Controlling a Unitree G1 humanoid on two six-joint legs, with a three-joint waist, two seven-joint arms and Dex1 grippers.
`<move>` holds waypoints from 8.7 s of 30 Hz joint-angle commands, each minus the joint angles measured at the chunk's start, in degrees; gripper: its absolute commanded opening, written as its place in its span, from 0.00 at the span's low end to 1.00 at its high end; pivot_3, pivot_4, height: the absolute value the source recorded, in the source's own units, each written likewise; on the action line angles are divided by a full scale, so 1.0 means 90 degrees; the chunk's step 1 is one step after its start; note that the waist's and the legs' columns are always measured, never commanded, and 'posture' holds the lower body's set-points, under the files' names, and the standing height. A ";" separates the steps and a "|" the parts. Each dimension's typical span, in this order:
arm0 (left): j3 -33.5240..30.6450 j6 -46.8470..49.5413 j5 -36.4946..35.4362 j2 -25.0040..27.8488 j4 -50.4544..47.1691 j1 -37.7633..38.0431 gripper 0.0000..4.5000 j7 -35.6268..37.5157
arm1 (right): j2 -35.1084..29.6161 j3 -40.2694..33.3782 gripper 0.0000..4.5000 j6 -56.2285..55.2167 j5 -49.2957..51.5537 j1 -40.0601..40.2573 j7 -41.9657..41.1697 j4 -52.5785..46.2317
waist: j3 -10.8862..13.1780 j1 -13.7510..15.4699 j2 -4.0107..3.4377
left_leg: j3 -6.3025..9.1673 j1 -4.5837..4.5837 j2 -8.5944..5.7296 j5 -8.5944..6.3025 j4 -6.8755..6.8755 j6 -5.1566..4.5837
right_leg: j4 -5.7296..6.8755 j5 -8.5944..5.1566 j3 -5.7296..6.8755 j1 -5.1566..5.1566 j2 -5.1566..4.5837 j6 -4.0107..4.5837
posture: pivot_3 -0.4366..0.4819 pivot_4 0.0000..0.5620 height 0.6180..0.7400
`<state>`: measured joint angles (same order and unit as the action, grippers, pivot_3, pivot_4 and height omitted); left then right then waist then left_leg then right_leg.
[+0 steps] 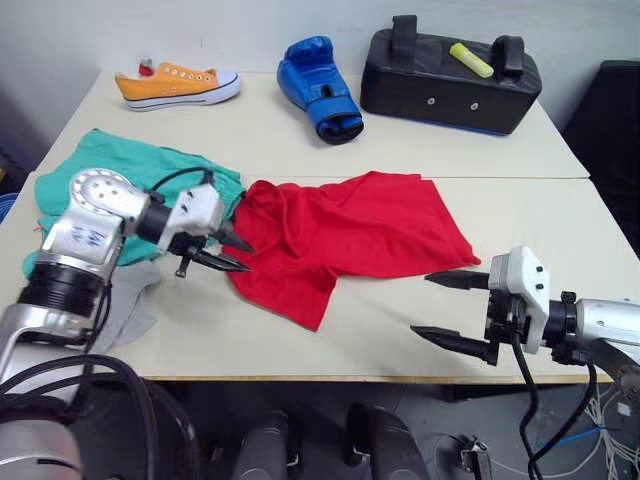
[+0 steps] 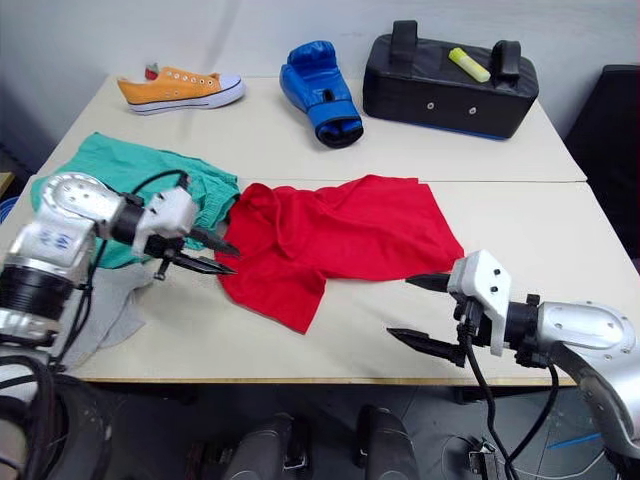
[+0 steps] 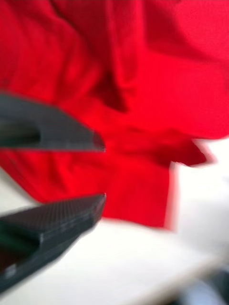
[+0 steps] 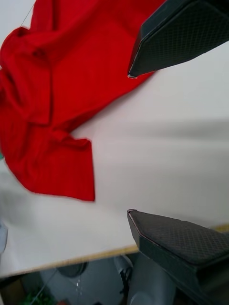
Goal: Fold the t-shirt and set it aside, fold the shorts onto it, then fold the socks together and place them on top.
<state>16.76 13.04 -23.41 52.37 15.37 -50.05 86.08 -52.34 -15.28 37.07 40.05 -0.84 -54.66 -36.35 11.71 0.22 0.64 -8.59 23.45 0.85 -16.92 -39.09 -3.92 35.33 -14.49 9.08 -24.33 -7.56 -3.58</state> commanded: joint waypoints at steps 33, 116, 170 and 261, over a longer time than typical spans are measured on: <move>0.1565 -0.0463 0.3084 -0.1948 -0.0657 0.1359 0.01 -0.1977 | -0.0146 0.0054 1.00 0.0071 -0.0234 0.0101 0.0633 0.0073 | -0.0045 0.0151 -0.0061 | 0.0029 -0.0068 0.0001 -0.0042 0.0002 -0.0010 | -0.0077 0.0000 0.0004 0.0089 -0.0011 -0.0003 | 0.48 0.27 1.00; -0.2953 -0.1741 0.0105 -0.1677 0.5158 -0.4964 0.00 -0.4081 | -0.1015 0.0076 0.00 -0.6340 -0.6033 -0.5058 0.4026 0.4404 | 0.0032 0.0008 0.0012 | -0.0033 0.0178 -0.0037 0.0123 0.0118 0.0063 | 0.0048 0.0049 0.0040 -0.0268 0.0025 0.0020 | 0.48 0.27 1.00; -0.0515 0.0397 0.0994 -0.1671 0.2782 -0.0631 0.00 -0.0768 | -0.1523 0.0102 0.00 0.1258 -0.0246 -0.0196 -0.1873 0.3740 | 0.0037 0.0095 0.0035 | -0.0014 -0.0016 -0.0017 0.0020 -0.0001 0.0024 | 0.0039 -0.0034 0.0025 -0.0013 -0.0040 0.0018 | 0.48 0.27 1.00; -0.0105 -0.1881 0.2979 -0.1162 0.2945 0.0898 0.00 -0.1951 | -0.0473 -0.1062 0.00 -0.1719 -0.2977 0.2792 0.0549 0.2482 | -0.0184 0.0143 -0.0024 | 0.0009 -0.0152 0.0003 -0.0040 0.0111 0.0046 | -0.0051 -0.0055 0.0010 0.0103 -0.0007 0.0030 | 0.48 0.27 1.00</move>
<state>14.74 -3.72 -1.56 39.79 36.28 -42.78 70.50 -55.34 -21.41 23.15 14.93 23.10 -48.07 -17.45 10.05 1.50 0.43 -8.51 22.08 0.88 -17.28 -38.09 -3.51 34.86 -14.99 9.18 -23.40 -7.61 -3.32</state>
